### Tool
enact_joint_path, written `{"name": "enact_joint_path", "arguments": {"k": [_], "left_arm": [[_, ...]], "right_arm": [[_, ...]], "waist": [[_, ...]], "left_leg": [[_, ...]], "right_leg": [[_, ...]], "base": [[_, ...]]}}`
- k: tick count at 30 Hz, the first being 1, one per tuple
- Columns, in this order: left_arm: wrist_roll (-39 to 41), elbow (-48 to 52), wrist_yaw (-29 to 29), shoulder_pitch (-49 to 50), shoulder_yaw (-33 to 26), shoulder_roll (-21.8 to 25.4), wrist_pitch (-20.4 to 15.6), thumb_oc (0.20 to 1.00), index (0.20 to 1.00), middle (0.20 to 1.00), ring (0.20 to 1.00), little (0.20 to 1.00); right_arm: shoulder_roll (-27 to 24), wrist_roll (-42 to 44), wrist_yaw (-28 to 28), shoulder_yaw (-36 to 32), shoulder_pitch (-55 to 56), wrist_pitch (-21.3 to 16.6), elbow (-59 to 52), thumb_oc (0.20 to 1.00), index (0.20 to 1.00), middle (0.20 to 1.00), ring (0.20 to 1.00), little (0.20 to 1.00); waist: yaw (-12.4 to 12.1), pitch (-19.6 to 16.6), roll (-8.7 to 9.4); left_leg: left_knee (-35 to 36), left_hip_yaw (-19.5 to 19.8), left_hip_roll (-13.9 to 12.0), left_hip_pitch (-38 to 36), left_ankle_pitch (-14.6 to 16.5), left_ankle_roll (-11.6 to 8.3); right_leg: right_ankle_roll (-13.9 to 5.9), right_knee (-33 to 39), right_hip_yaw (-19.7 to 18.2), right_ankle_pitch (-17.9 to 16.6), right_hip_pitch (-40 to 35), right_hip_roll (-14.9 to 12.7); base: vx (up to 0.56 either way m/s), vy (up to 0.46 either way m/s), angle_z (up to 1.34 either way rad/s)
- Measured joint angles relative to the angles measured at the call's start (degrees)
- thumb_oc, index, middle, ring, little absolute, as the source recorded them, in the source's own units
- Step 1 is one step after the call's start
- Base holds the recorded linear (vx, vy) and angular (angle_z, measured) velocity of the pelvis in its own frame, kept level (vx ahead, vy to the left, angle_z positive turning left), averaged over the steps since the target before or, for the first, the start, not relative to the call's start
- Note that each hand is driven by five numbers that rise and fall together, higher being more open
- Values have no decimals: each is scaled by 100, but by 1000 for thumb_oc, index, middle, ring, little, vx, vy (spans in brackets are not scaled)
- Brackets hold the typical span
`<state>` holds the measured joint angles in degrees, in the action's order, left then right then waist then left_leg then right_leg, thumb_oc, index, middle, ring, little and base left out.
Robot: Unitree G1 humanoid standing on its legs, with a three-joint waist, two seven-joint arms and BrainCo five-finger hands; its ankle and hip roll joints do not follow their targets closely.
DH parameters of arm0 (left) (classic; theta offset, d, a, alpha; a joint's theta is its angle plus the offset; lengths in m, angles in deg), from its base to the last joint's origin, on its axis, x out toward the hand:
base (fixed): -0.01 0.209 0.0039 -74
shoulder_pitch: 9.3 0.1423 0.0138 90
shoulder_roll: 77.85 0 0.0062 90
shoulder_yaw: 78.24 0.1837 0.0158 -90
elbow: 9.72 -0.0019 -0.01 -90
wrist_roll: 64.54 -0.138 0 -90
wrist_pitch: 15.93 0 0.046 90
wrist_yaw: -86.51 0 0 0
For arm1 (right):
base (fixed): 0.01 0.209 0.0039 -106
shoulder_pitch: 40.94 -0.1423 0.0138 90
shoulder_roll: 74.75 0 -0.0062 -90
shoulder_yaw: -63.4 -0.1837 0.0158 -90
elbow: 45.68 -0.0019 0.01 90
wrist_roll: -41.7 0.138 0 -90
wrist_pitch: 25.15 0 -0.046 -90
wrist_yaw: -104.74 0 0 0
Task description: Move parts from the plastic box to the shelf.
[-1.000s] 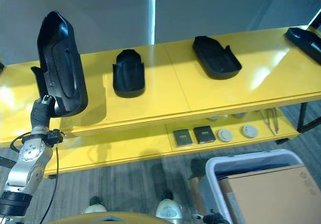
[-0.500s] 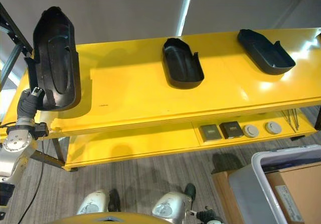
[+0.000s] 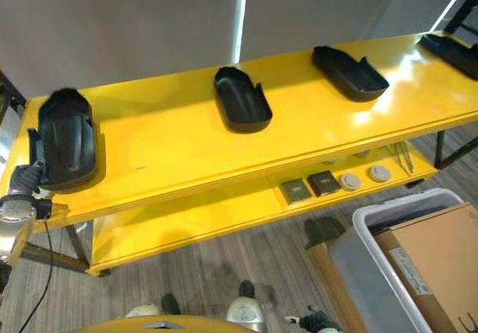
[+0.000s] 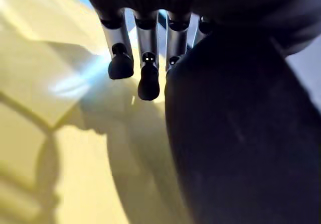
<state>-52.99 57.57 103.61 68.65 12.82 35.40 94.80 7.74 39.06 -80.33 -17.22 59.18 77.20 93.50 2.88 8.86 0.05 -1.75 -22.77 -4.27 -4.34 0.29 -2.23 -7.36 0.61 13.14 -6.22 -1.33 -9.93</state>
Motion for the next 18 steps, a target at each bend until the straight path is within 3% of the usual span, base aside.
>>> {"name": "enact_joint_path", "arguments": {"k": [2,10,18], "left_arm": [[-56,-452,-9,-224,215,-19,179,200,200,200,200,200],[-346,-1895,116,-1133,631,-187,170,200,200,200,200,200],[-509,-2402,136,-1481,928,-212,173,200,200,200,200,200]], "right_arm": [[-39,2,23,-2,-18,46,-4,1000,1000,1000,1000,1000],[-24,-1,132,249,68,149,28,1000,1000,1000,1000,1000],[-58,-2,131,334,53,-34,259,1000,1000,1000,1000,1000]], "waist": [[114,-51,-10],[447,-191,-126],[709,-220,-144]], "left_leg": [[130,-6,-48,-73,-72,-31],[308,-193,-77,-125,-160,-59],[298,-394,-82,-68,-156,-66]], "right_leg": [[32,12,2,27,-8,68],[67,0,-168,7,123,150],[96,-96,-362,-10,350,153]], "base": [[91,-43,-2],[33,-30,-12],[17,-9,-13]]}}
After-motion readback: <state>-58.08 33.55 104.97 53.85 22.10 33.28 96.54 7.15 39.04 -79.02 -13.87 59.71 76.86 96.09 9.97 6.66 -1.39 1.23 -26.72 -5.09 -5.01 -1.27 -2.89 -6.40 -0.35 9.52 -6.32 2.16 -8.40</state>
